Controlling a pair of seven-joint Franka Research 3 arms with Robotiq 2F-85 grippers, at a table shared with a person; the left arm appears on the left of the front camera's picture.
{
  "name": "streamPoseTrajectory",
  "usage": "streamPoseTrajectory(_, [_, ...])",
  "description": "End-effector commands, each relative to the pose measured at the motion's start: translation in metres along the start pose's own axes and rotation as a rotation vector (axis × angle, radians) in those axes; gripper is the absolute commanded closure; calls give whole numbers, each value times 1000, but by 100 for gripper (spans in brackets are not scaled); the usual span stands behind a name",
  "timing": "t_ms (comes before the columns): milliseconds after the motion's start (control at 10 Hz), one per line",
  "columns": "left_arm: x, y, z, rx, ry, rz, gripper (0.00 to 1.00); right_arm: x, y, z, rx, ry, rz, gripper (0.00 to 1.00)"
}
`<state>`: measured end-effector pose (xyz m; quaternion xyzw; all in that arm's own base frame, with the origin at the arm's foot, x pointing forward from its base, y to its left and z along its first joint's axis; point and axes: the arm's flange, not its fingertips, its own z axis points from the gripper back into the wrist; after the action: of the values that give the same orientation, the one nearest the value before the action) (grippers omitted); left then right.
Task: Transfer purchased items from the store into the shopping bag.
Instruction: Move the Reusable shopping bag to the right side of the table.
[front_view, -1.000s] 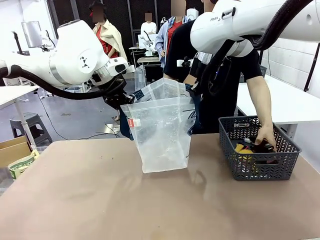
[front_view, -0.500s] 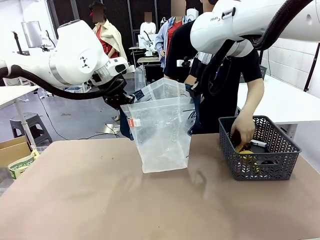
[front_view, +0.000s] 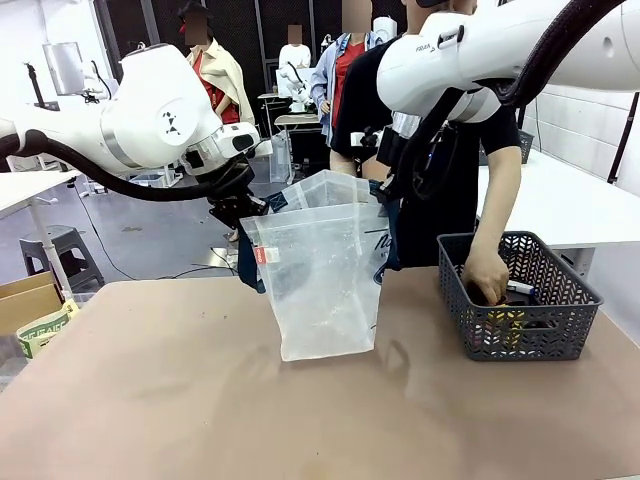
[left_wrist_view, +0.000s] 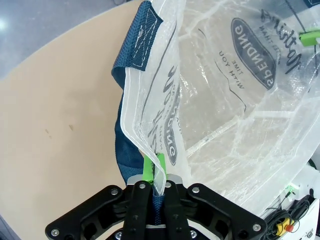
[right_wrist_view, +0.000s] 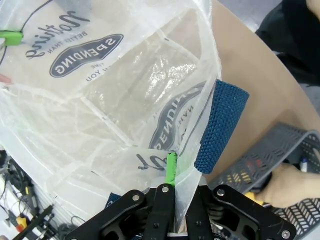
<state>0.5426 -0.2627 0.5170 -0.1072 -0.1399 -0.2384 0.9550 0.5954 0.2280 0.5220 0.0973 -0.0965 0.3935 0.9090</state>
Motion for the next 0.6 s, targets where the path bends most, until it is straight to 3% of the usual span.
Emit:
streamPoseTrajectory(0, [5,4,3,-20,26,14,100,2,-2,-1,35,5,-17,100])
streamPoseTrajectory(500, [1,0,-6,-30,33,26,100,-1,0,-5,42,26,-14,100])
